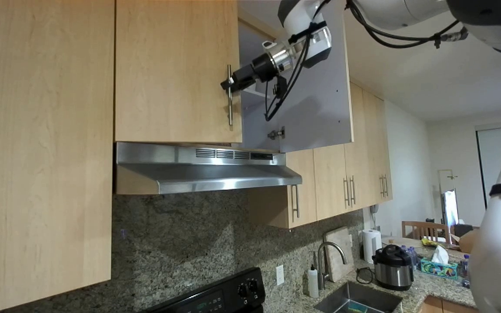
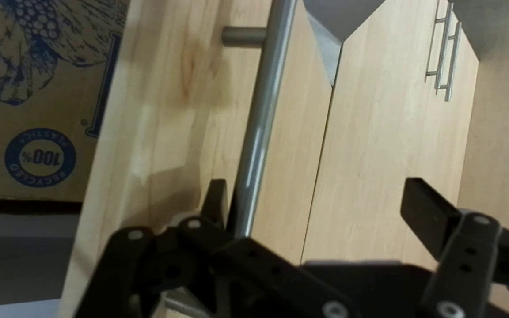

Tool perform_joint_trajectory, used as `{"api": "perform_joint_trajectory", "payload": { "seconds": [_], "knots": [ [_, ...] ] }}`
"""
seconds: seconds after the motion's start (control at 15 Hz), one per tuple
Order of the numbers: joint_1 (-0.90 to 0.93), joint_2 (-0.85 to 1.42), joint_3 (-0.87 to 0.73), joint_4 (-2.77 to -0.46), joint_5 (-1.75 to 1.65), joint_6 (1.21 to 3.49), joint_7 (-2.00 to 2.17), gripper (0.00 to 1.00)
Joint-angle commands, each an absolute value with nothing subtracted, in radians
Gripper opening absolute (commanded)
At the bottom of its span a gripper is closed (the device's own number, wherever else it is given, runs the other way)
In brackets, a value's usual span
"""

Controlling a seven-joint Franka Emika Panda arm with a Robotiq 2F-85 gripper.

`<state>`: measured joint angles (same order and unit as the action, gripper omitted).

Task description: Open the left door of the kitchen cabinet

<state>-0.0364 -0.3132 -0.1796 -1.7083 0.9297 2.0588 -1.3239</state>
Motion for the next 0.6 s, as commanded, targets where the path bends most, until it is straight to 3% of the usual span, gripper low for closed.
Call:
{"api": "perform_joint_trajectory", "payload": {
  "seconds": [0.0,0.53],
  "knots": [
    [-0.001,-0.393,-0.160,-1.768,0.992,2.077,-1.354,1.00],
    [-0.025,-0.344,-0.190,-1.738,0.976,2.086,-1.368,1.00]
  ]
}}
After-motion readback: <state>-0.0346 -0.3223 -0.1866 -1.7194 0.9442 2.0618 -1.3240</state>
